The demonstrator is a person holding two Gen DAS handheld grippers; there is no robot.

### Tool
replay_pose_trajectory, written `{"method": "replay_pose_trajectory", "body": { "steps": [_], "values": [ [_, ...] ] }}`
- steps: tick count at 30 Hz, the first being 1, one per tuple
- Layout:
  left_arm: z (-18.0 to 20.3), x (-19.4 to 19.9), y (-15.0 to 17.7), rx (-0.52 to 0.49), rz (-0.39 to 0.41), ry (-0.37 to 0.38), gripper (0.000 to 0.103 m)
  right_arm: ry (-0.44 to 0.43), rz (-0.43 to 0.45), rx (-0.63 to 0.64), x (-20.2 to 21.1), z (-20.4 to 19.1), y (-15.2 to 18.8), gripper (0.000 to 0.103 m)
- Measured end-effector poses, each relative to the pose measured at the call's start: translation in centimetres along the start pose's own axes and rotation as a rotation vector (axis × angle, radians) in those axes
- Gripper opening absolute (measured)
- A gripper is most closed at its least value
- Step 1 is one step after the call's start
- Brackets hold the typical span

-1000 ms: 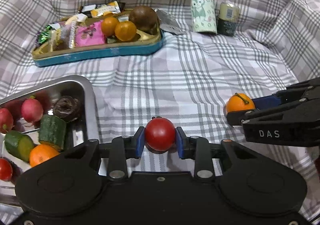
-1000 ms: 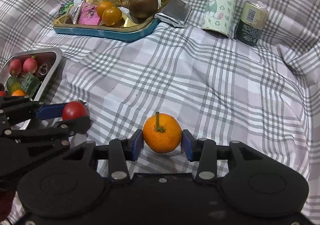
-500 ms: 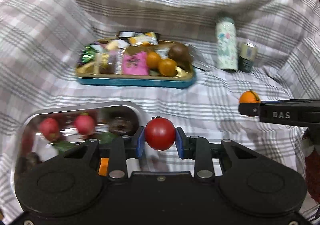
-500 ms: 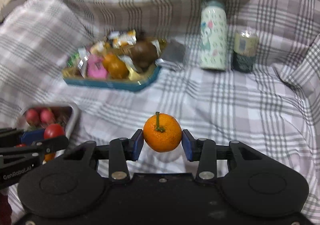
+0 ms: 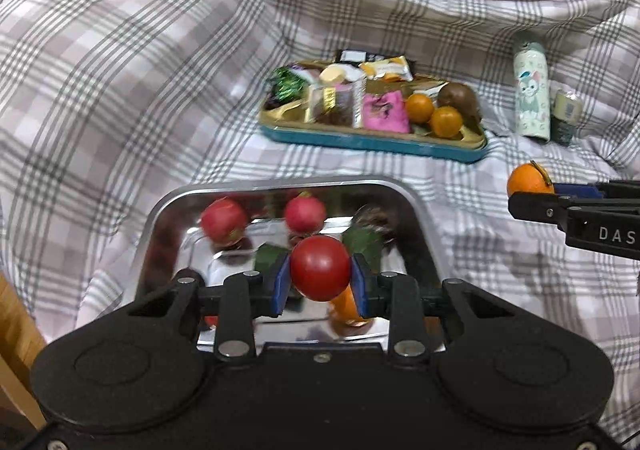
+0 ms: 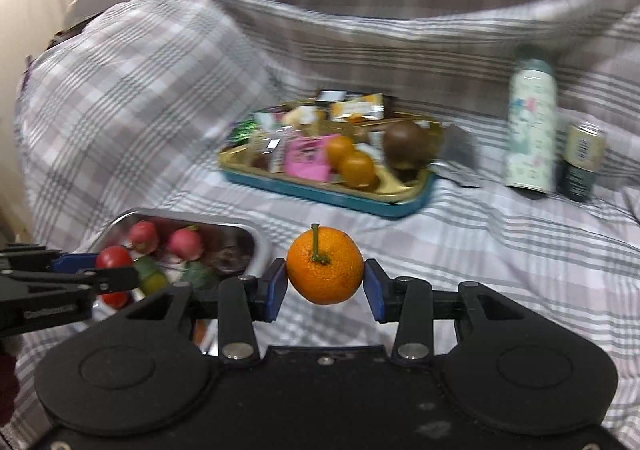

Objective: Organize fruits
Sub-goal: 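Lift the tomato and orange and carry both over the steel tray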

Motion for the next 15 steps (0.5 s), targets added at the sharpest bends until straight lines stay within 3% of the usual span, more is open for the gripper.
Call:
{"method": "replay_pose_trajectory", "body": {
  "steps": [15],
  "values": [
    [-5.1, -0.6, 1.9, 0.021, -0.031, 0.011, 0.04, -0.153, -0.032, 0.096, -1.4, -6.0, 1.0, 0.043]
  ]
}}
Point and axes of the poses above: each gripper's, at about its wrist camera, not at the fingertips, and x roughly against the way its jaws point, z to its right, y to its underside, the point moved 1 cm from there along -x, roughly the way its jaws point, and after that the axes turned 2 degrees about x, right-handed, at the moved point
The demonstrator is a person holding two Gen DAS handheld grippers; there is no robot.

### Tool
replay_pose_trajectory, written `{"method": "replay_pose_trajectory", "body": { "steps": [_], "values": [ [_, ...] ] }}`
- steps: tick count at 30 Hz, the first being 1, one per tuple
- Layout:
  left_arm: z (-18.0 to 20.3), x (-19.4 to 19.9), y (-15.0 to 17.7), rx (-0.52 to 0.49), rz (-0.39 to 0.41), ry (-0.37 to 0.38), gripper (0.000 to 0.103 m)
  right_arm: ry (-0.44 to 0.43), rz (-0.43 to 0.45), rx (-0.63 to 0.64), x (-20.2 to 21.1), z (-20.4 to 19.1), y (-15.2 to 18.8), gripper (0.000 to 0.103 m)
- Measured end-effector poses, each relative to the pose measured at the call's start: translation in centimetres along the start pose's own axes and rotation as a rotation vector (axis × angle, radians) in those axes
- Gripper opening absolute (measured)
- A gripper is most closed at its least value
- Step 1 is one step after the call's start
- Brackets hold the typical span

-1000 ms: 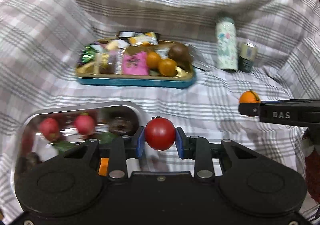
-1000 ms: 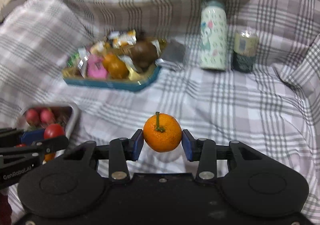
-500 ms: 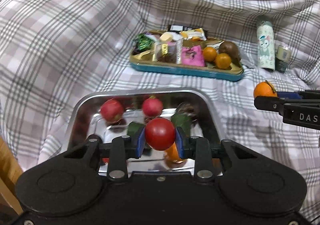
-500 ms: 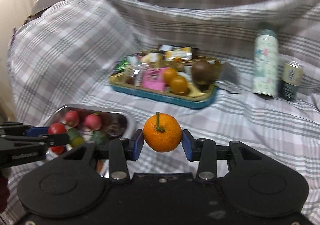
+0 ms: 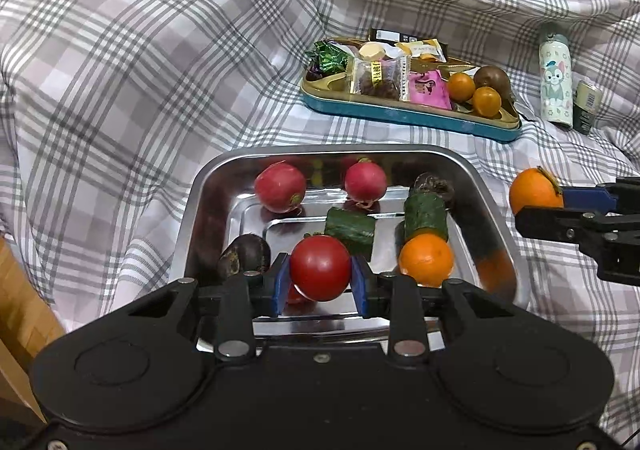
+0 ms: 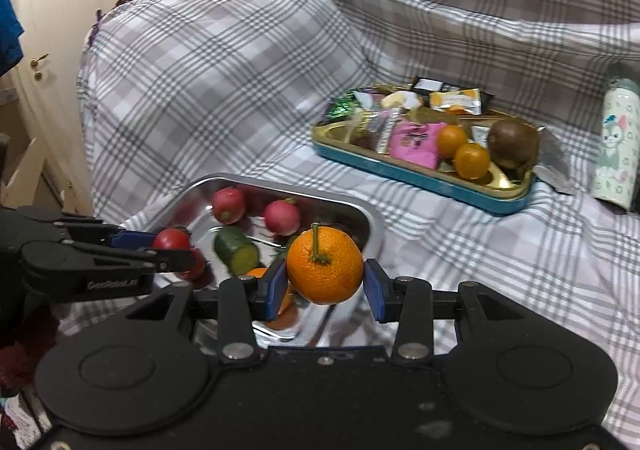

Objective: Organize fruits
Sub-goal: 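Lift the tomato and orange and carry both over the steel tray, then lower the orange into the tray with the right tool while the left tool lowers the tomato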

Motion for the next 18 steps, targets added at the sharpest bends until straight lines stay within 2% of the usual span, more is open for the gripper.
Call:
{"method": "replay_pose_trajectory", "body": {
  "steps": [5, 9, 13, 18],
  "values": [
    [-1.2, -0.5, 0.4, 0.05, -0.003, 0.041, 0.04, -0.015, 0.008, 0.007, -0.3, -0.8, 0.3, 0.043],
    [-1.7, -0.7, 0.4, 0.1, 0.003, 0.033, 0.04, -0.013, -0.002, 0.014, -0.8, -1.2, 0.6, 0.043],
    [-1.6, -0.7, 0.5, 0.102, 0.016, -0.003, 0.04, -0.004, -0.016, 0.021, -1.3, -1.5, 0.7, 0.043],
    [-1.5, -0.8, 0.5, 0.104, 0.009, 0.001, 0.04, 0.016, -0.021, 0.034, -1.6, -1.7, 1.0, 0.043]
  ]
}}
Point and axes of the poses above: each gripper's, at about its wrist camera, not at the fingertips, and x roughly against the way its jaws point, z to its right, y to its underside, the point moved 1 cm from there along -x, roughly the way its jaws point, and after that the axes turned 2 degrees about x, right-handed, at the moved point
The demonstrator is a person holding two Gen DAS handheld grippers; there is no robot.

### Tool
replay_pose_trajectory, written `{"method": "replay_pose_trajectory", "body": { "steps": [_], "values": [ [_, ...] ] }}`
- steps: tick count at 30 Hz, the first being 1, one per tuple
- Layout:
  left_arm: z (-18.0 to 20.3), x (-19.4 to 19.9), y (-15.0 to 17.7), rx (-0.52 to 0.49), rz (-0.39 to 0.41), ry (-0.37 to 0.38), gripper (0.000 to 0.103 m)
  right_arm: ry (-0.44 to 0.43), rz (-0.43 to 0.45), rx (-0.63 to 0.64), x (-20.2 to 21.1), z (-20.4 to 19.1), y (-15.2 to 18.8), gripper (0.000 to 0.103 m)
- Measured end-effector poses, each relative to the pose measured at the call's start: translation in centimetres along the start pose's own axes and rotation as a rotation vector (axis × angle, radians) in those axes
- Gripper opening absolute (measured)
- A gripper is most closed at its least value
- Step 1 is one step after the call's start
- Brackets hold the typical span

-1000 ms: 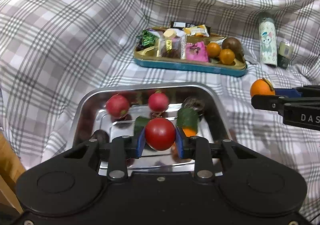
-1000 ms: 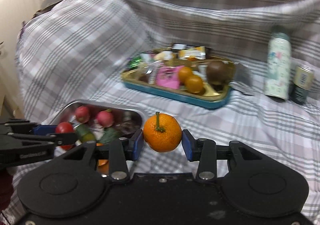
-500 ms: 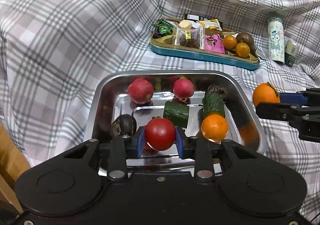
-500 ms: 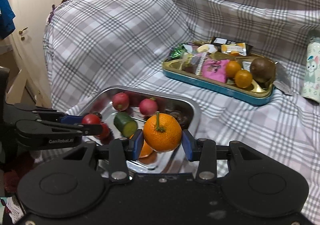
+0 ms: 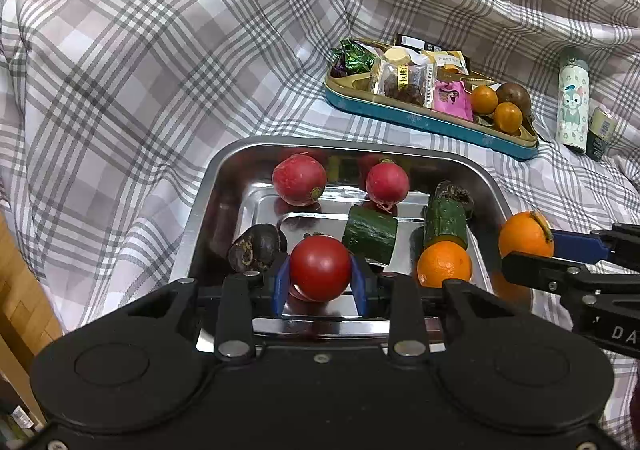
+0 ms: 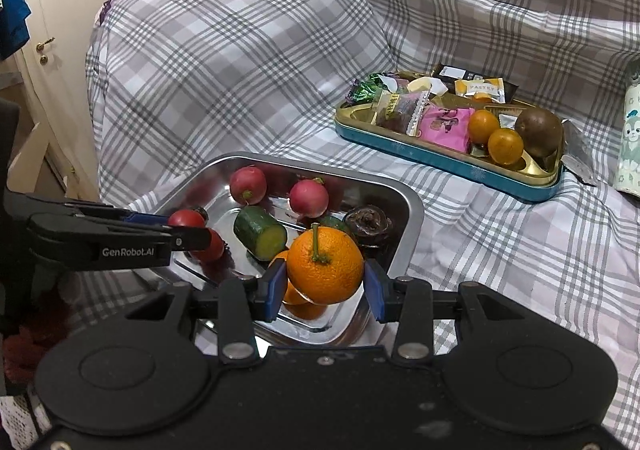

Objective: Organize fruits
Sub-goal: 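Lower the orange into the tray with the right tool while the left tool lowers the tomato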

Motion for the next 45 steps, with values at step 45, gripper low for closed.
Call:
{"method": "replay_pose_trajectory", "body": {
  "steps": [45],
  "values": [
    [1.5, 0.8, 0.1, -0.085, 0.043, -0.034, 0.042, 0.063, 0.043, -0.007, 0.4, -0.3, -0.2, 0.045]
  ]
}}
Point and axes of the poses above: each gripper's, at about its wrist camera, not at the fingertips, and x roughly against the way its jaws point, z to its right, y to its underside, the point moved 1 cm from there along -x, roughly the way its jaws point, and after that the axes turned 2 degrees about x, right-handed, at the moved point
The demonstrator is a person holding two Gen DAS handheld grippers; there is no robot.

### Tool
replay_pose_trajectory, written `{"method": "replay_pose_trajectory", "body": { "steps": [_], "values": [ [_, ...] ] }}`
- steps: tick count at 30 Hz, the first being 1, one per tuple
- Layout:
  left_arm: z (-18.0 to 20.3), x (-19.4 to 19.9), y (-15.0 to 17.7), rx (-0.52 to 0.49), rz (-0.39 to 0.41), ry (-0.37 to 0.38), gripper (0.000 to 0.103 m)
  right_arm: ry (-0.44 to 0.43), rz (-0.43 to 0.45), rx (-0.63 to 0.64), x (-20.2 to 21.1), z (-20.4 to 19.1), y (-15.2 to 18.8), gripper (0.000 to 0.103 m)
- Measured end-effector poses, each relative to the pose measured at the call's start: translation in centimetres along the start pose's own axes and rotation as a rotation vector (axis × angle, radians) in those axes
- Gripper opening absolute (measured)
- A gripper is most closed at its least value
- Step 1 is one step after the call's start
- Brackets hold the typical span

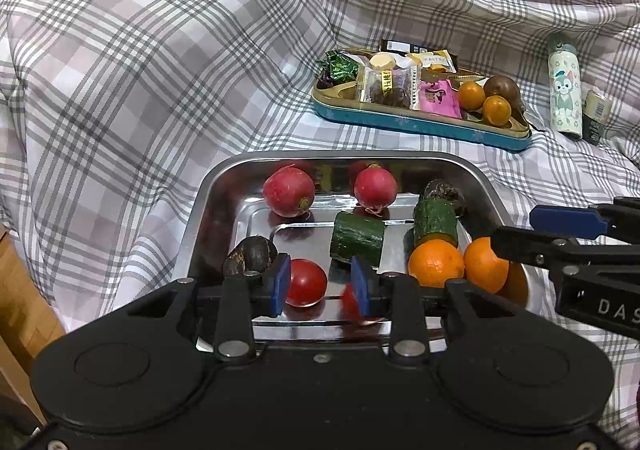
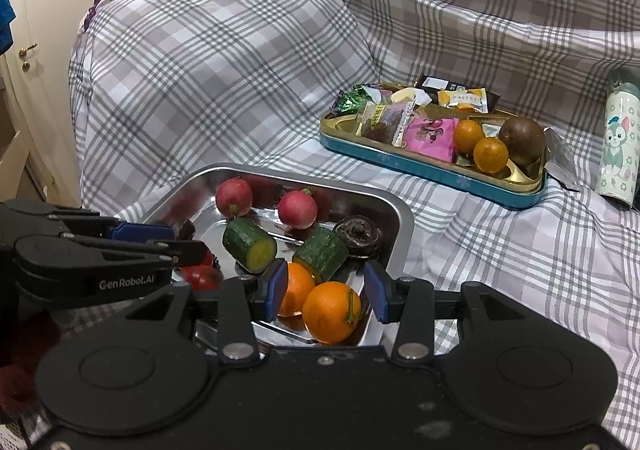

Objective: Organize fruits
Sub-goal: 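Lower the orange into the tray with the right tool while the left tool lowers the tomato, then open both tools to release the tomato and orange in the tray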

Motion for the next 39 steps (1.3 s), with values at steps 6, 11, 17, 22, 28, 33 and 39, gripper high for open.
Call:
{"method": "replay_pose_trajectory", "body": {
  "steps": [6, 11, 17, 22, 28, 33, 39],
  "values": [
    [0.3, 0.1, 0.1, -0.017, 0.01, -0.009, 0.042, 0.015, -0.006, 0.0, 0.1, 0.1, 0.3, 0.045],
    [0.3, 0.2, 0.2, -0.019, 0.012, -0.02, 0.042, 0.026, -0.013, -0.007, 0.1, 0.0, 0.4, 0.045],
    [0.2, 0.4, 0.3, -0.006, 0.017, -0.048, 0.042, 0.037, -0.026, -0.026, 0.0, -0.1, 0.6, 0.045],
    [0.0, 0.8, 0.8, 0.019, 0.017, -0.061, 0.042, 0.029, -0.025, -0.032, 0.0, -0.4, 0.7, 0.045],
    [0.2, 1.4, 1.6, 0.031, 0.016, -0.058, 0.042, 0.013, -0.032, -0.049, 0.0, -0.6, 0.8, 0.045],
    [0.7, 1.7, 1.9, 0.004, 0.033, -0.072, 0.042, 0.01, -0.032, -0.046, 0.0, -0.8, 0.9, 0.045],
    [0.4, 1.5, 1.8, 0.019, 0.026, -0.062, 0.042, 0.005, -0.034, -0.039, 0.0, -1.1, 1.0, 0.045]
  ]
}}
Point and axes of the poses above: each gripper's, at about its wrist camera, not at the fingertips, and x roughly against the way its jaws point, z to its right, y to its underside, the point moved 1 cm from there along -x, roughly the way its jaws point, and after that the axes turned 2 degrees about x, right-handed, at the moved point
